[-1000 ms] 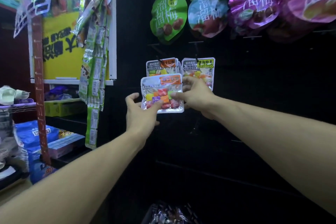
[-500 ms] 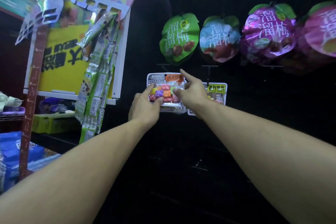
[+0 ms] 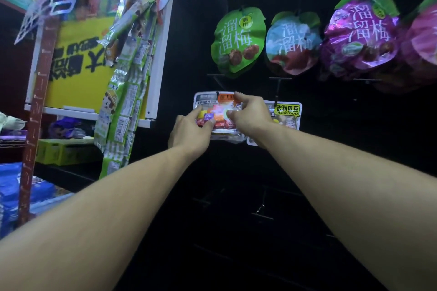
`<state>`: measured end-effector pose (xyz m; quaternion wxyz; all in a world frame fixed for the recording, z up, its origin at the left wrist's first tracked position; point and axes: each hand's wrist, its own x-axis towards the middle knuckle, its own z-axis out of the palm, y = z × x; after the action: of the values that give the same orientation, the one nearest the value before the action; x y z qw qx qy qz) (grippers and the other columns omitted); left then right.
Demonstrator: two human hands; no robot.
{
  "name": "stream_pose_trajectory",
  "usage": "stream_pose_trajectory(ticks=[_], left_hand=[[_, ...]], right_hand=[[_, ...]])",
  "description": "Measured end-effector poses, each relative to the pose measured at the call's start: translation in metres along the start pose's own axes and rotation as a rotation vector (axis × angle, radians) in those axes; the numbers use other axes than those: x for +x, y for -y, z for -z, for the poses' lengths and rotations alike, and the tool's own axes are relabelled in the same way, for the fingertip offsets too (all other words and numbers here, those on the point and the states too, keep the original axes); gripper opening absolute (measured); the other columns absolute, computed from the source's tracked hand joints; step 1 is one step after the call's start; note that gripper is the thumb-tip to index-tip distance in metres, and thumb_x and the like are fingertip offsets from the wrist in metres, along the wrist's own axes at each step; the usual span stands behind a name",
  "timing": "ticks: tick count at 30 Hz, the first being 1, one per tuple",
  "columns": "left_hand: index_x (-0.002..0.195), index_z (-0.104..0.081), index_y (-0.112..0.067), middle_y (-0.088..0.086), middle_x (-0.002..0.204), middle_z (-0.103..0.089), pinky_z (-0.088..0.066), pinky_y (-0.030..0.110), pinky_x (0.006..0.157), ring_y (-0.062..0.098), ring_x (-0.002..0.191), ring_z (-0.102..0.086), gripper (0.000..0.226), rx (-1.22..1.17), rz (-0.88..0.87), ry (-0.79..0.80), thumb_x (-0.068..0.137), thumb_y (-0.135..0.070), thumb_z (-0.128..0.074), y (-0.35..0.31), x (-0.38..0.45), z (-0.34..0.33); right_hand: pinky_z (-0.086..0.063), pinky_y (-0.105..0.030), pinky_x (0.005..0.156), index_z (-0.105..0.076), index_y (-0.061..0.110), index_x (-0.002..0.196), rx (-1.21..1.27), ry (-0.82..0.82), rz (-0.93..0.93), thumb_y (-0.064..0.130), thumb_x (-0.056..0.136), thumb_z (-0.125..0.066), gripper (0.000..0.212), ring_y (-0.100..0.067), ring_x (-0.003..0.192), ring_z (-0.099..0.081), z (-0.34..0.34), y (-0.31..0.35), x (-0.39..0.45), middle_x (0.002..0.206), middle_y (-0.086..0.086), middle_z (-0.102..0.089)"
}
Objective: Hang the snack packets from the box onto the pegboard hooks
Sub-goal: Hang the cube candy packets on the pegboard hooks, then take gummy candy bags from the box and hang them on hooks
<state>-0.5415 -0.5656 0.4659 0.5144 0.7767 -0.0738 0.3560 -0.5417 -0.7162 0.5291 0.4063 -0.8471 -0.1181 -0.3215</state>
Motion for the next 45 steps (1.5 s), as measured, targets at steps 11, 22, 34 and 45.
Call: stream_pose_trajectory(ticks=[11, 22, 34, 45], left_hand=[[0.163, -0.032, -0.044, 0.002, 0.151, -0.048, -0.051, 0.041, 0.111, 0.027, 0.128, -0.060, 0.081, 0.108, 0.012, 0.180, 0.095, -0.041, -0.075, 0.011, 0.004, -0.016], [0.168, -0.022, -0.038, 0.003, 0.166, -0.029, -0.041, 0.034, 0.113, 0.027, 0.149, -0.042, 0.085, 0.295, -0.012, 0.248, 0.099, -0.030, -0.073, 0.018, -0.014, -0.002], [0.130, -0.068, -0.008, 0.010, 0.135, -0.064, -0.044, 0.034, 0.111, 0.026, 0.127, -0.060, 0.040, 0.185, -0.484, 0.210, 0.090, -0.013, -0.063, 0.083, -0.276, -0.009], [0.149, -0.056, -0.024, 0.004, 0.150, -0.058, -0.044, 0.039, 0.114, 0.027, 0.141, -0.052, 0.063, 0.566, 0.058, 1.338, 0.090, -0.036, -0.076, 0.246, -0.493, -0.028]], right_hand=[[-0.050, -0.041, 0.106, -0.047, 0.028, 0.155, -0.231, -0.034, 0.012, 0.024, 0.100, -0.070, 0.060, -0.030, 0.122, -0.062, -0.008, -0.012, 0.011, 0.140, -0.009, -0.061], [-0.058, -0.038, 0.086, -0.046, 0.033, 0.155, -0.369, -0.038, 0.066, 0.025, 0.098, -0.068, 0.061, -0.032, 0.101, -0.072, -0.007, -0.029, -0.019, 0.131, -0.009, -0.070], [-0.051, -0.018, 0.052, -0.069, 0.021, 0.118, 0.308, 0.005, -0.071, 0.010, 0.100, -0.063, 0.022, -0.015, 0.063, -0.073, -0.004, -0.101, -0.301, 0.089, 0.002, -0.073], [-0.055, -0.039, 0.098, -0.070, 0.018, 0.122, -0.266, 0.965, -0.461, 0.022, 0.094, -0.072, 0.028, -0.021, 0.112, -0.068, -0.052, -0.271, -0.529, 0.121, -0.001, -0.073]])
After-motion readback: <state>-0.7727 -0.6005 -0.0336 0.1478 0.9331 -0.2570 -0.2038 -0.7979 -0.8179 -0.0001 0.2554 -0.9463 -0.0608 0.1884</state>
